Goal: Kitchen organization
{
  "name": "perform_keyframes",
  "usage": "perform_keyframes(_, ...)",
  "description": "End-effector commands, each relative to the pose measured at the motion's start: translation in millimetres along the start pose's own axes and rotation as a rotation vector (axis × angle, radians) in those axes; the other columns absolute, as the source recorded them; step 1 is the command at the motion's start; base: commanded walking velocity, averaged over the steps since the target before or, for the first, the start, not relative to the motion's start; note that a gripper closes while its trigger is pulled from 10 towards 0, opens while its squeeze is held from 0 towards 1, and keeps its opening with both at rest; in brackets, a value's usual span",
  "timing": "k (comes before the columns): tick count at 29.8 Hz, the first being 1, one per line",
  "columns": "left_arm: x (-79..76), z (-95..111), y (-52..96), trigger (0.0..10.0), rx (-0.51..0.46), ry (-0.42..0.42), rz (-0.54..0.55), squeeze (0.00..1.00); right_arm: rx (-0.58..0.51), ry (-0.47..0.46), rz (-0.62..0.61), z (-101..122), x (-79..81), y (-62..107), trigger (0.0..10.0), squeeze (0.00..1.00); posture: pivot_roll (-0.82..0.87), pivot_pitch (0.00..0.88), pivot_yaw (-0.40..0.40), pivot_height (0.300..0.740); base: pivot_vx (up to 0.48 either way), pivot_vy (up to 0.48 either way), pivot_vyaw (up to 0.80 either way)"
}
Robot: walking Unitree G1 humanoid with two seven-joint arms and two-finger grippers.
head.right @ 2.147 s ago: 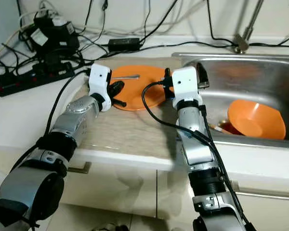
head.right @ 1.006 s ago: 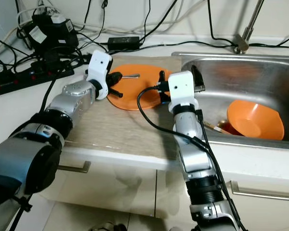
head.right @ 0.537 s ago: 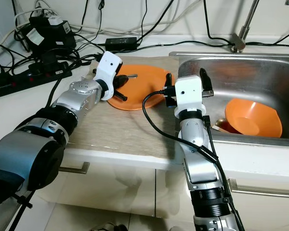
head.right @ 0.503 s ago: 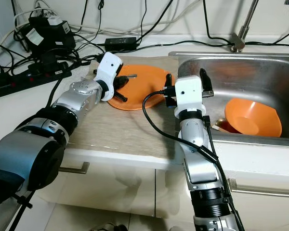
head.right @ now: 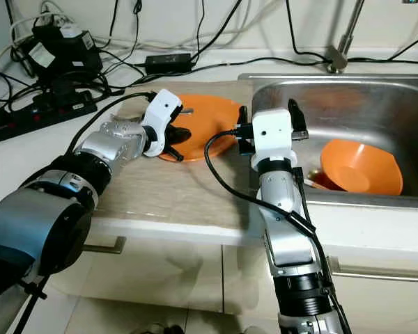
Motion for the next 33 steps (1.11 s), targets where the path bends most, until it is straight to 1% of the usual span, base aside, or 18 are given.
perform_keyframes(1, -0.8, -7, 1.3, 10.0, 0.046, 0.019, -0.036, 0.0, 0.007, -0.003, 0.017, 1, 3.0, -1.1, 10.0, 0.0, -0.17, 0.031, 0.112, 0.74, 0.0, 0.0, 0.0)
perform_keyframes(4, -4.9, -7, 2.6, 10.0, 0.054, 0.038, -0.093, 0.0, 0.01, -0.006, 0.022, 0, 3.5, -1.9, 10.0, 0.0, -0.16, 0.028, 0.107, 0.74, 0.0, 0.0, 0.0)
perform_keyframes(13, -5.8, -4, 10.1, 10.0, 0.042, 0.063, -0.158, 0.0, 0.013, -0.007, 0.04, -2, 7.0, -2.5, 10.0, 0.0, -0.13, 0.024, 0.096, 0.74, 0.0, 0.0, 0.0)
perform_keyframes(16, -4.0, -6, 12.9, 10.0, 0.039, 0.054, -0.157, 0.0, 0.016, -0.008, 0.043, -4, 8.2, -2.1, 10.0, 0.0, -0.13, 0.018, 0.095, 0.74, 0.0, 0.0, 0.0)
perform_keyframes(18, -0.7, -3, 14.1, 10.0, 0.005, 0.011, -0.128, 0.0, 0.017, -0.01, 0.044, -5, 8.6, -2.3, 10.0, 0.0, -0.12, 0.016, 0.094, 0.74, 0.0, 0.0, 0.0)
perform_keyframes(19, -0.7, -3, 14.1, 10.0, 0.005, 0.011, -0.128, 0.0, 0.017, -0.01, 0.044, -5, 8.6, -2.3, 10.0, 0.0, -0.12, 0.016, 0.094, 0.74, 0.0, 0.0, 0.0)
perform_keyframes(20, 2.7, 10, 14.8, 10.0, -0.1, -0.114, -0.061, 0.0, 0.017, -0.01, 0.043, -5, 8.6, -3.2, 10.0, 0.0, -0.12, 0.011, 0.09, 0.74, 0.0, 0.0, 0.0)
perform_keyframes(21, 3.1, 16, 15.3, 10.0, -0.147, -0.149, -0.036, 0.0, 0.016, -0.01, 0.042, -5, 8.5, -3.5, 10.0, 0.0, -0.12, 0.011, 0.09, 0.74, 0.0, 0.0, 0.0)
perform_keyframes(22, 3.9, 32, 17.1, 10.0, -0.242, -0.144, 0.006, 0.0, 0.014, -0.009, 0.041, -5, 8.2, -4.3, 10.0, 0.0, -0.12, 0.011, 0.09, 0.74, 0.0, 0.0, 0.0)
perform_keyframes(23, 3.9, 37, 17.8, 10.0, -0.266, -0.134, 0.015, 0.0, 0.013, -0.009, 0.04, -5, 8.1, -4.5, 10.0, 0.0, -0.12, 0.011, 0.09, 0.74, 0.0, 0.0, 0.0)
perform_keyframes(24, 3.9, 37, 17.8, 10.0, -0.266, -0.134, 0.015, 0.0, 0.013, -0.009, 0.04, -5, 8.1, -4.5, 10.0, 0.0, -0.12, 0.011, 0.09, 0.74, 0.0, 0.0, 0.0)
perform_keyframes(25, 5.1, 53, 20.8, 10.0, -0.343, -0.113, 0.05, 0.0, 0.007, -0.005, 0.038, -4, 7.1, -5.4, 10.0, 0.0, -0.13, 0.001, 0.08, 0.74, 0.0, 0.0, 0.0)
perform_keyframes(26, 6.8, 61, 22.9, 10.0, -0.376, -0.101, 0.072, 0.0, 0.005, -0.004, 0.036, -4, 6.3, -5.8, 10.0, 0.0, -0.13, 0.0, 0.078, 0.74, 0.0, 0.0, 0.0)
perform_keyframes(27, 6.8, 61, 22.9, 10.0, -0.376, -0.101, 0.072, 0.0, 0.005, -0.004, 0.036, -4, 6.3, -5.8, 10.0, 0.0, -0.13, 0.0, 0.078, 0.74, 0.0, 0.0, 0.0)
perform_keyframes(28, 11.9, 76, 29.0, 10.0, -0.439, -0.098, 0.129, 0.0, 0.001, 0.0, 0.034, -4, 4.6, -6.1, 10.0, 0.0, -0.14, 0.0, 0.068, 0.74, 0.0, 0.0, 0.0)
perform_keyframes(30, 15.5, 80, 31.1, 10.0, -0.445, -0.071, 0.145, 0.0, 0.001, 0.003, 0.033, -4, 3.8, -5.9, 10.0, 0.0, -0.14, 0.0, 0.068, 0.74, 0.0, 0.0, 0.0)
perform_keyframes(33, 20.5, 82, 31.5, 10.0, -0.441, -0.091, 0.197, 0.0, 0.007, 0.01, 0.04, -7, 2.2, -4.7, 10.0, 0.0, -0.15, 0.0, 0.037, 0.74, 0.0, 0.0, 0.0)
Point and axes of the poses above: a point about 5 cm out from each wrist's last joint towards the gripper, its own y axis pointing back from the gripper into the wrist, its own z axis along the axis of the wrist's last joint, x = y × z, the point moved 3 cm from there along -y, pointing out of the wrist towards the gripper, and after that the axes turned 9 degrees about y, right-handed, at the moved point
